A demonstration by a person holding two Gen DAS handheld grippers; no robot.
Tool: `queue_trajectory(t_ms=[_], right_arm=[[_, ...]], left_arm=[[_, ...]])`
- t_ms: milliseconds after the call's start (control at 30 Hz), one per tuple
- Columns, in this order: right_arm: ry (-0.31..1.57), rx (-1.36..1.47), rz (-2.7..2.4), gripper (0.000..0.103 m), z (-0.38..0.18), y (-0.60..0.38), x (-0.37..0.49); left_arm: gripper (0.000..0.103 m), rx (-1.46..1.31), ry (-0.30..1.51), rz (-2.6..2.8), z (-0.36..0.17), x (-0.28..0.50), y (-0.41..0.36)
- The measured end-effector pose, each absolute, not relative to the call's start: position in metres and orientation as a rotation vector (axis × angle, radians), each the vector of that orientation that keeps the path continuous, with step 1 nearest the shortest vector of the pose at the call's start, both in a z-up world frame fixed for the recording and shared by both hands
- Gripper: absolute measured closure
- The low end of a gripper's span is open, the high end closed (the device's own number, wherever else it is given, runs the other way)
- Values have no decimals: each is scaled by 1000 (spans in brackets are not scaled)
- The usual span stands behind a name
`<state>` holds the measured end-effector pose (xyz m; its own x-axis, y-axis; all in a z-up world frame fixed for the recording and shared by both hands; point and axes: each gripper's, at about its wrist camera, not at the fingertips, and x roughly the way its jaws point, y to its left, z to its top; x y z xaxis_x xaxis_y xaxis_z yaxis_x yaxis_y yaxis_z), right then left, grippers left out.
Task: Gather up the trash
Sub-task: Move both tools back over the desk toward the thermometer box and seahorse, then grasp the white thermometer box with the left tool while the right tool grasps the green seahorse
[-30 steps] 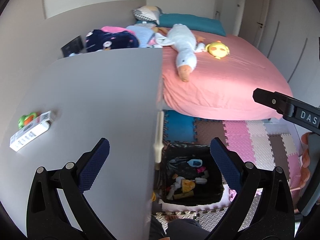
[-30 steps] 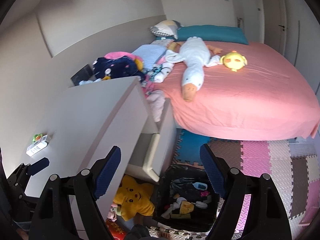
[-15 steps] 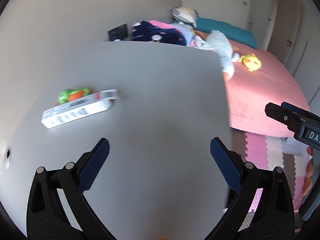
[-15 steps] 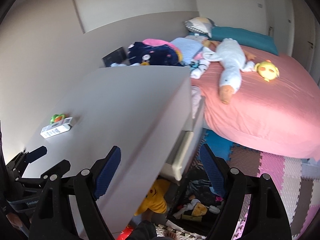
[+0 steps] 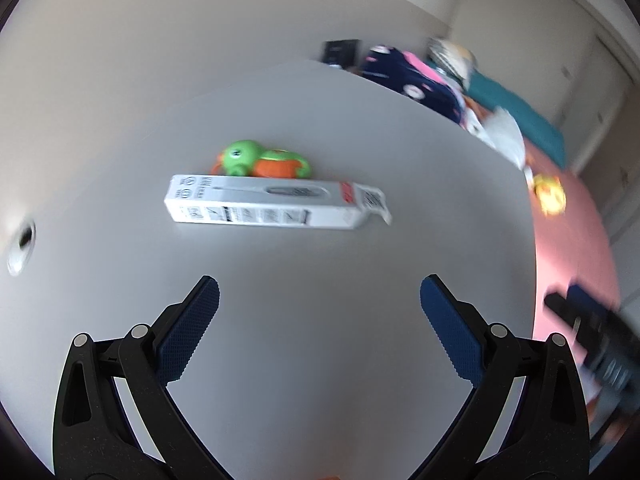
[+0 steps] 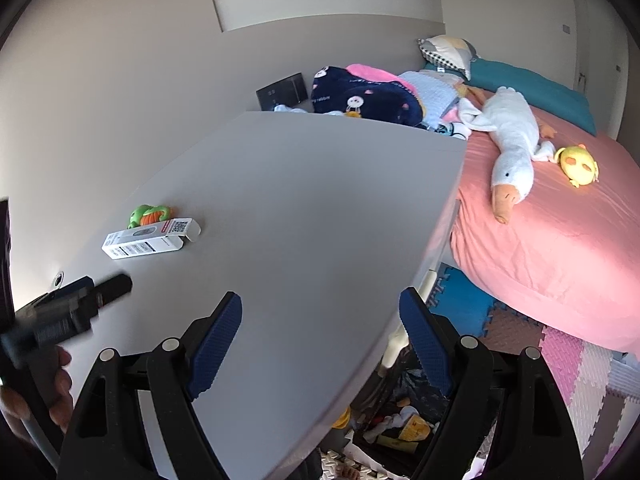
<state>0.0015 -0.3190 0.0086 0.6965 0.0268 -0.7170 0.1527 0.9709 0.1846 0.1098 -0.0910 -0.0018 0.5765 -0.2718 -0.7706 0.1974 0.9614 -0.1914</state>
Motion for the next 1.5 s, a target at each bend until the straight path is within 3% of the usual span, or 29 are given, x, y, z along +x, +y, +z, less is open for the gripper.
queue_trajectory(t_ms=[500,767,1200,1233,1267,1500], right_arm=[[812,225,-75,22,4,-319,32],[816,208,-46,22,4,-307,53],[831,166,8,22,1,-272,77],[831,164,7,22,1,-270,76],[831,163,7,22,1,-269,78],[832,135,37,22,3,-249,92]], left_arm=[[9,-312,1028,-61,-17,181,-90],[21,-298,1045,-44,-21,188,-83],[23,-380,1112,-21,-21,217,-64],[26,-350,1107,-21,-21,217,-68],[38,-317,1100,-15,-21,217,-70],[64,-274,1071,-10,-22,212,-48]])
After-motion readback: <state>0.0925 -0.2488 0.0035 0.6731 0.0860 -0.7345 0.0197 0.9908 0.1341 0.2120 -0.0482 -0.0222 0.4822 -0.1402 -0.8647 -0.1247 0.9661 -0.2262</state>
